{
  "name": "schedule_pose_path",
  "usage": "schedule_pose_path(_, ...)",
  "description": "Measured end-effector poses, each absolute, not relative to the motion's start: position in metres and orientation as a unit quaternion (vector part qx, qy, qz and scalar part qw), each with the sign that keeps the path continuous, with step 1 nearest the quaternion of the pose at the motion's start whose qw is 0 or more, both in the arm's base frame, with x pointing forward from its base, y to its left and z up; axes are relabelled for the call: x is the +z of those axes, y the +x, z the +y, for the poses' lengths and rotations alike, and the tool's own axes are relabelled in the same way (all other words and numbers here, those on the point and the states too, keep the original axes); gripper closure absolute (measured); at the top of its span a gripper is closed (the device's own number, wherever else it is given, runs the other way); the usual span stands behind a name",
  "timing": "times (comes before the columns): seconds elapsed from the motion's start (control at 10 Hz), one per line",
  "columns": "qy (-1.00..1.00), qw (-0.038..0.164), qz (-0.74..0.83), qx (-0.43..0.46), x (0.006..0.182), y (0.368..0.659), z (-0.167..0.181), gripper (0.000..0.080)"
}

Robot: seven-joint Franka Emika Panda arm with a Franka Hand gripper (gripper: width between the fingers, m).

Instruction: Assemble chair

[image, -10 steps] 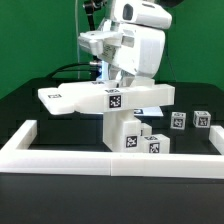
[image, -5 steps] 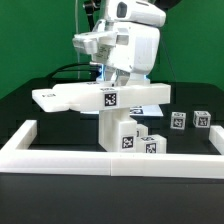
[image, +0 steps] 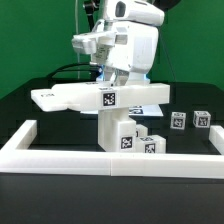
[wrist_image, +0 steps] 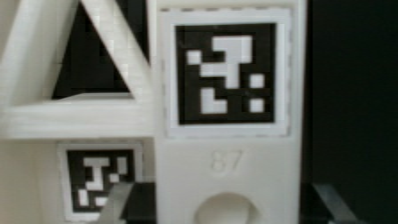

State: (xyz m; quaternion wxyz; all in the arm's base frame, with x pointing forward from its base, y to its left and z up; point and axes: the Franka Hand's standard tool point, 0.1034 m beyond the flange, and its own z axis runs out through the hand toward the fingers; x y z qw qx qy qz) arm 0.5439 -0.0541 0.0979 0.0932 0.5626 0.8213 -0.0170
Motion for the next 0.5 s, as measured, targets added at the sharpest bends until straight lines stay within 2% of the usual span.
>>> schedule_pose_path(0.5,0.566,0.094,0.819,-0.017,0.0985,0.5451,-0.0546,0.0509)
